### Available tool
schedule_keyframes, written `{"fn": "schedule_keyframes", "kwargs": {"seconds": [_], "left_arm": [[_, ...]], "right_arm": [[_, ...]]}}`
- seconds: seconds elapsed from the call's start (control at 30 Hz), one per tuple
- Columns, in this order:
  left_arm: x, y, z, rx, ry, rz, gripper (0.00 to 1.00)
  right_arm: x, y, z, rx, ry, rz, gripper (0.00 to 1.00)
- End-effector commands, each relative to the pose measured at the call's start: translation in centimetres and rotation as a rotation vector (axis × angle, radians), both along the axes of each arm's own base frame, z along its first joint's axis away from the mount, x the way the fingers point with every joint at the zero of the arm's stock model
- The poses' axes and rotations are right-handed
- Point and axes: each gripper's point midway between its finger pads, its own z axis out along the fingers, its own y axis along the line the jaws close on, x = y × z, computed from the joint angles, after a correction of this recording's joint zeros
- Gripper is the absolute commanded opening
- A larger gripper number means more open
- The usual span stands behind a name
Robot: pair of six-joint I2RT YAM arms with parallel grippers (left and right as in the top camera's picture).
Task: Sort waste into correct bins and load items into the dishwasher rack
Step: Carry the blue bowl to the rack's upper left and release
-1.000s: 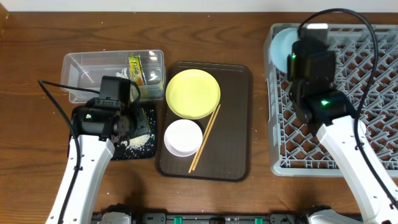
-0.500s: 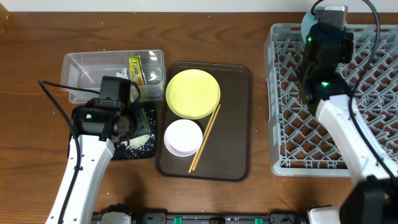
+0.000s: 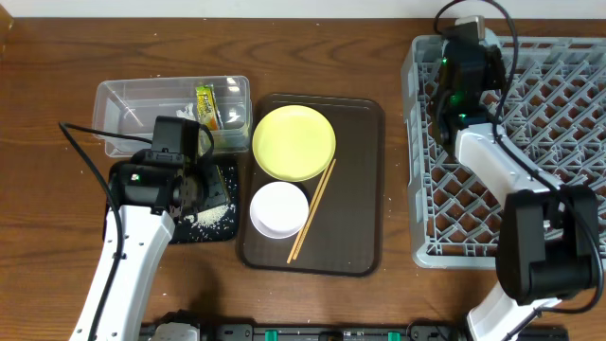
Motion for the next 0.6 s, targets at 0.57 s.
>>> {"fn": "schedule_keyframes", "kwargs": {"seconds": [0.57], "left_arm": [[-0.3,0.4,-0.1,0.012,0.006,0.02,0.56]], "right_arm": [[-2.3,2.9,-5.6,0.103,0.173,-0.011,0.01]]}}
